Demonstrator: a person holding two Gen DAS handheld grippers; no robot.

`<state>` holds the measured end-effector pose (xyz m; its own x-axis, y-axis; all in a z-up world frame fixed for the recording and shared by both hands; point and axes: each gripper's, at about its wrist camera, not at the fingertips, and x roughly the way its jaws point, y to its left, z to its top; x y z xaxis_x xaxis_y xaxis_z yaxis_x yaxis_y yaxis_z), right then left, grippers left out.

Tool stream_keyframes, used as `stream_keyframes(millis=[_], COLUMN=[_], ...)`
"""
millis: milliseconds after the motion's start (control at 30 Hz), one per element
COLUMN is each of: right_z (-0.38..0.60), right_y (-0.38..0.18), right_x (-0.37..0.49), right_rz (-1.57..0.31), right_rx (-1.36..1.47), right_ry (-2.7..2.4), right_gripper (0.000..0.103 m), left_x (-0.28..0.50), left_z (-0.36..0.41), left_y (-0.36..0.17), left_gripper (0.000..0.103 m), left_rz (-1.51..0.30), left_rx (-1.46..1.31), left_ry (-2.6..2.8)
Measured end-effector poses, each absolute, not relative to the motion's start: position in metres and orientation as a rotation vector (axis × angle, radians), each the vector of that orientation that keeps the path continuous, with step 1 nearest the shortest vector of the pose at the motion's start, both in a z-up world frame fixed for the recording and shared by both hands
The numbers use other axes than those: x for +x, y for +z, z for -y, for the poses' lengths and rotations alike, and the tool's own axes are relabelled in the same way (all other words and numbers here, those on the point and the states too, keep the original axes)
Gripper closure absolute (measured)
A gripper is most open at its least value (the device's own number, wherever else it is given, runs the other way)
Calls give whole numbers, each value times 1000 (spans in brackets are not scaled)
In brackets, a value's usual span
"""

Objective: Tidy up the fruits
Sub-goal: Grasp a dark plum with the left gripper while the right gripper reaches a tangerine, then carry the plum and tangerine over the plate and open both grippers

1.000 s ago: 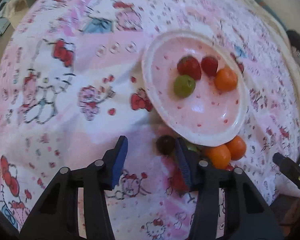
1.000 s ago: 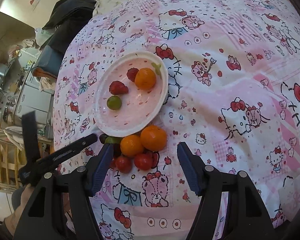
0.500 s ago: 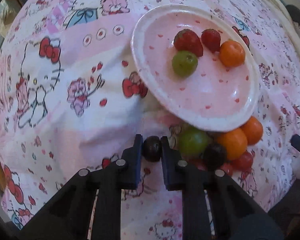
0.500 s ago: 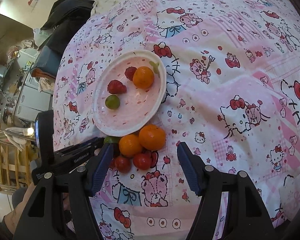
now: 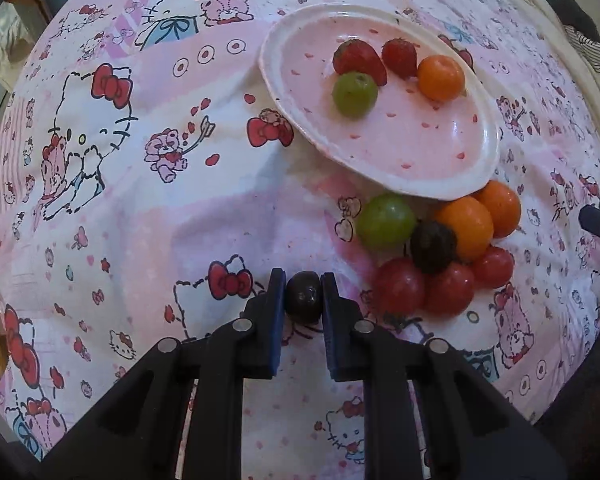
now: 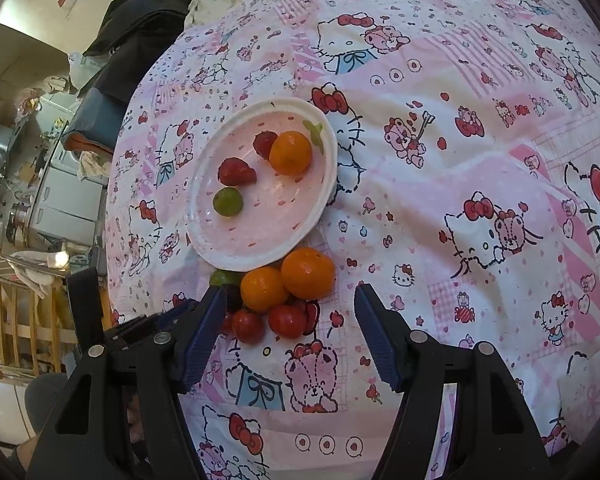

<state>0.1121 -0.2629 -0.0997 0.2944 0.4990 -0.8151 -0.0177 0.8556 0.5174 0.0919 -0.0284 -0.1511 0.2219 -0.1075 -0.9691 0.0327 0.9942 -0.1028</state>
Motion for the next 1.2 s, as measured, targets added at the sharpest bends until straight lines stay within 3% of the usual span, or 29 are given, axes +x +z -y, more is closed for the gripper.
stream_keyframes(millis=[233,267,333,400,833,1200], right_z=[274,276,277,272,246,265], right_y=[-113,-117,-126,-133,-182,-163], right_x=[124,127,135,141,155,143], right_rz=[-1268,-1281,-1314,-1346,-1459,-1372], right_rx=[510,534,598,591,645,663], right_ry=[348,350,379,381,315,346], right_gripper=[35,37,52,54,54,59], left_x=[82,80,76,73,80,84], left_z=[12,11,6,-1,-5,-2], left_y=[-118,-112,-103,-98,-90,-89], left_gripper=[90,90,90,90,90,90], left_rz=[-1298,-1294,-1286,-1275,-1230,-1198], left_rx=[-118,-114,-124,-133,-196,-171], left_ry=[-114,-102,-78,-65,-65,-47])
